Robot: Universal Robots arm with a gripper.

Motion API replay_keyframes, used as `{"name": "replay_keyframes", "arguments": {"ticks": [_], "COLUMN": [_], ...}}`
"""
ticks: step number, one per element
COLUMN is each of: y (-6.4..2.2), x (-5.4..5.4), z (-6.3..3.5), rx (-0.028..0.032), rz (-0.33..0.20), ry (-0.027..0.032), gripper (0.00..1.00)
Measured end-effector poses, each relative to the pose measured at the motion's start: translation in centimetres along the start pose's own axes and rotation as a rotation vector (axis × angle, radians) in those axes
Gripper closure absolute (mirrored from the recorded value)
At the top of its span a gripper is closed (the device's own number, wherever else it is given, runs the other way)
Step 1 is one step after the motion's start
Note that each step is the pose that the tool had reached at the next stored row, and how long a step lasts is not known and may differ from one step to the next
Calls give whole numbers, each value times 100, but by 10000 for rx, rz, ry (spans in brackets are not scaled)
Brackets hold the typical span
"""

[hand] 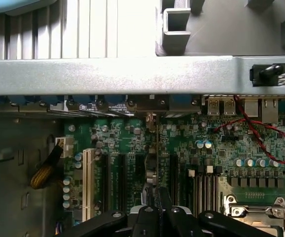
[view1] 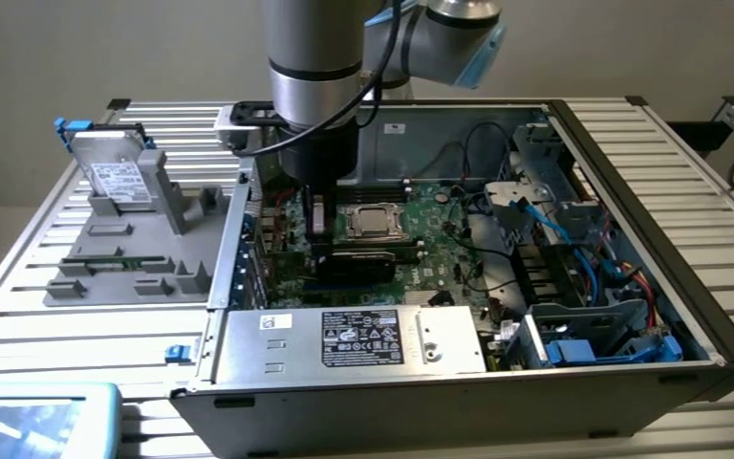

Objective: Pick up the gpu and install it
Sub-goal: 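Press down on the gpu until it lock into place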

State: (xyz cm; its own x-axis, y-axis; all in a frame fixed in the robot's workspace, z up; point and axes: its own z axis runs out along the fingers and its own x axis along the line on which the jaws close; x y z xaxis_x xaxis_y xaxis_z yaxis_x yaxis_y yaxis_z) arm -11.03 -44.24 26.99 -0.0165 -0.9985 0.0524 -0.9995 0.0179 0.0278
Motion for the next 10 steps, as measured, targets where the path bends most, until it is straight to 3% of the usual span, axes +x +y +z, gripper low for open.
{"name": "replay_keyframes", "arguments": {"ticks": [6, 10], "y": [2, -15], "x": [0, 9], "z": [-4, -158], "rx": [-5, -5], "rz": [110, 143], "ry": [-8, -8], "gripper": [88, 88]}}
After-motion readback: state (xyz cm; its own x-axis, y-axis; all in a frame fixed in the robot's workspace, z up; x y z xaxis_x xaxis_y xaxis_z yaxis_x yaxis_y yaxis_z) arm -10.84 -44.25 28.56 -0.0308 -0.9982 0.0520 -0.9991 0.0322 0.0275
